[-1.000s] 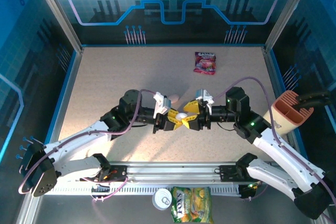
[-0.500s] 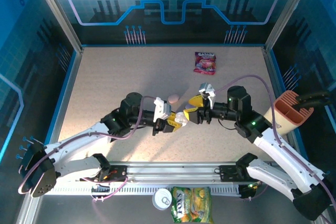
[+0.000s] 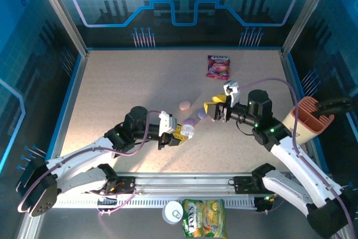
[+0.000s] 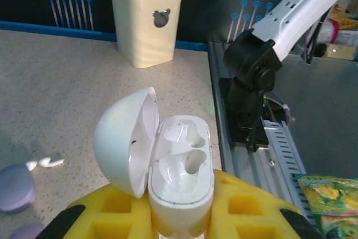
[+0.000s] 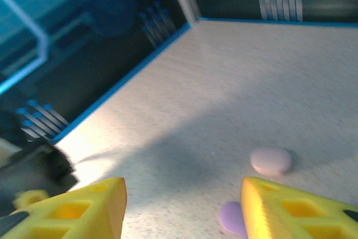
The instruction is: Insert the wireless bluetooth earbuds into the charging case
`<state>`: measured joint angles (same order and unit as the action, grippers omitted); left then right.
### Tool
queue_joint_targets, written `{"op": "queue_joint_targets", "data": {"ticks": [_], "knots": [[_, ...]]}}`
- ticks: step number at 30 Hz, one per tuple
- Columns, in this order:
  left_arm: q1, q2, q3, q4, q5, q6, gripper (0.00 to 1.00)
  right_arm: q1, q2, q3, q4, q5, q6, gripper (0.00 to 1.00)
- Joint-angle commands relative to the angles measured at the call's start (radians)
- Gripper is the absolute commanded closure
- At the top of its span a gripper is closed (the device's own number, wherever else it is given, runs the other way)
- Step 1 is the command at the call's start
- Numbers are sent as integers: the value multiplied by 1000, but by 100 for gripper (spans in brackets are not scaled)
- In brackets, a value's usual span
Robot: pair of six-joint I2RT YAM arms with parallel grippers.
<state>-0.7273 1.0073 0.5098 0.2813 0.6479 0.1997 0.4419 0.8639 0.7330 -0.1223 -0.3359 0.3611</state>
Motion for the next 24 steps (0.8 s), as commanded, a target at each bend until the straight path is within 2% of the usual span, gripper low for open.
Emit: {"op": "queue_joint_targets", "data": {"ticks": [1,4,8,10,17,24], "knots": [[13,-36,-49,104,-27,-40,88,-17,88,9,-141,162,40,44],[16,-47,-77,149,-36,-64,87,-28,208,38,-228,223,59,46],[18,-55,-85,148,-42,-68,87,-61,383,87,-309,227,95,61],[19,-59,-87,145,-44,-65,87,-74,463,110,-331,215,85,65],[25,-53,-85,137,-38,-56,87,-94,725,285,-486,219,-19,67],[27,-49,-86,135,-43,-56,87,-94,879,402,-541,253,-61,68]]}}
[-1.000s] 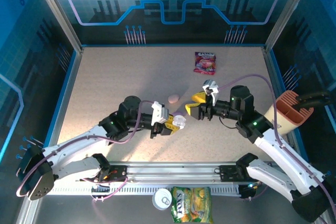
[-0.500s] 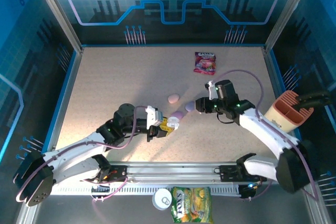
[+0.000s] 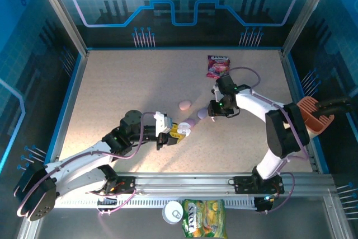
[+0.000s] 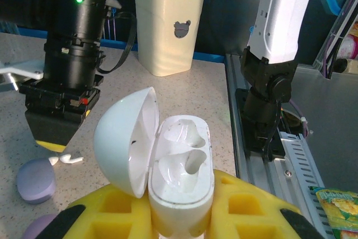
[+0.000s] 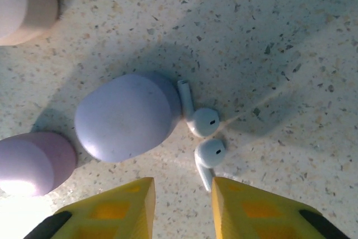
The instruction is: Insert the wireless bluetooth earbuds into the charging case
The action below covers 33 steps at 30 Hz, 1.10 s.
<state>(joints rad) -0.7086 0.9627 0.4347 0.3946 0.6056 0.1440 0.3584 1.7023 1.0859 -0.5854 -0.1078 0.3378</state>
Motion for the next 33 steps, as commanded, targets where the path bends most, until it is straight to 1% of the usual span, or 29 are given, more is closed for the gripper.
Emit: {"op": "queue_joint_targets", "data": {"ticks": [1,6,11,14,17,20,26,30,33], "knots": [[9,-4,-9,18,-2,0,87,-9,57,63,-88,34,-43,68],[9,-4,-8,12,-1,0,87,-6,126,108,-110,60,-60,72],[9,-4,-6,11,-1,-1,87,-3,170,126,-120,76,-65,72],[8,-4,-7,10,-1,-3,87,0,179,128,-130,97,-67,73],[9,-4,-8,12,5,-2,87,3,165,124,-143,111,-71,75],[9,-2,-9,15,7,0,87,9,148,123,-158,121,-74,76],[9,12,-5,23,13,-1,87,36,156,151,-196,178,-76,67],[9,8,-8,23,11,-3,87,59,176,180,-223,218,-72,67],[8,5,-12,22,11,-3,87,78,199,209,-260,274,-71,67]]}}
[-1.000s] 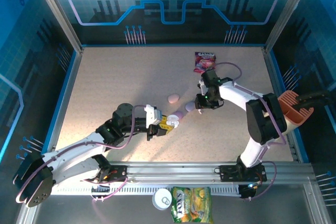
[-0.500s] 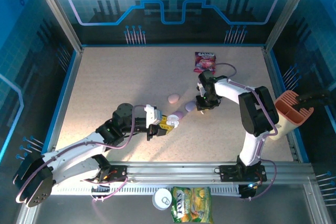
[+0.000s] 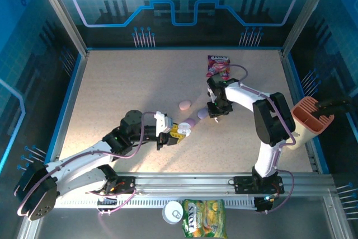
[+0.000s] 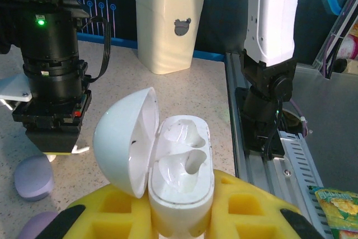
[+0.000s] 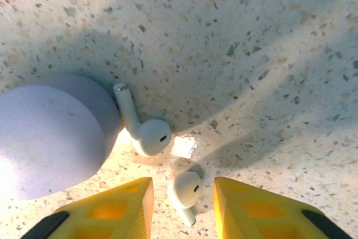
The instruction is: Insert the wireless bluetooth earbuds into the charging case
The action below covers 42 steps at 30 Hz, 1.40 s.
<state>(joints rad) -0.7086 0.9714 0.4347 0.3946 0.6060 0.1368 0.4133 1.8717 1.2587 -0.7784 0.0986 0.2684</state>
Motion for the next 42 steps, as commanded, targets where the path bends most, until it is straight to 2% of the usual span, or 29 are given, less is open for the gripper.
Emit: {"op": "queue_joint_targets", "data": {"ticks": [1,9,29,35,42], "knots": [[8,-5,-13,21,9,4,87,30,36,44,-79,84,-1,67],[9,-6,-14,18,9,7,87,74,74,93,-140,163,0,69],[9,-7,-16,17,10,8,87,105,142,130,-163,190,4,79],[10,-6,-22,28,-3,10,87,102,69,100,-124,146,7,80],[14,16,-47,125,-61,-22,87,86,-135,0,-13,9,30,80]]}}
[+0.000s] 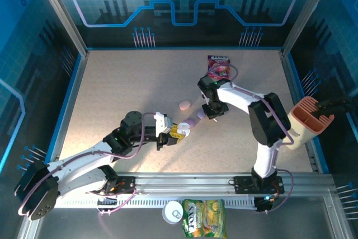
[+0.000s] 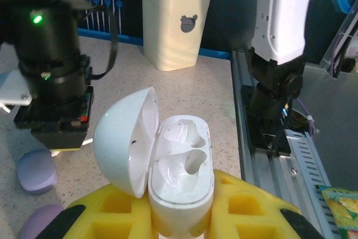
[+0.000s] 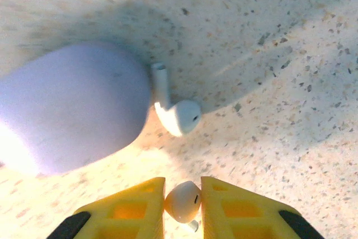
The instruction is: Insert the wireless bluetooth earbuds into the charging case
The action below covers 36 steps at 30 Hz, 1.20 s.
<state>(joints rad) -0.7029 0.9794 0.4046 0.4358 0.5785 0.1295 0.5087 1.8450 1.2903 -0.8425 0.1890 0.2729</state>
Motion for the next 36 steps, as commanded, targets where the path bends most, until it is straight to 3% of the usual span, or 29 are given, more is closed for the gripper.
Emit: {"op": "queue_joint_targets", "data": {"ticks": [1,9,18,25,36], "knots": [[9,14,-19,98,-51,-20,87,-13,-141,-48,68,-105,29,80],[7,92,-9,202,-129,-44,87,-36,-466,-177,234,-331,72,80],[8,198,39,324,-122,-109,87,-39,-694,-194,329,-566,108,80],[8,237,73,339,-103,-137,87,-15,-745,-198,413,-703,146,81],[8,226,107,283,-89,-151,86,71,-728,-210,490,-743,122,80]]}}
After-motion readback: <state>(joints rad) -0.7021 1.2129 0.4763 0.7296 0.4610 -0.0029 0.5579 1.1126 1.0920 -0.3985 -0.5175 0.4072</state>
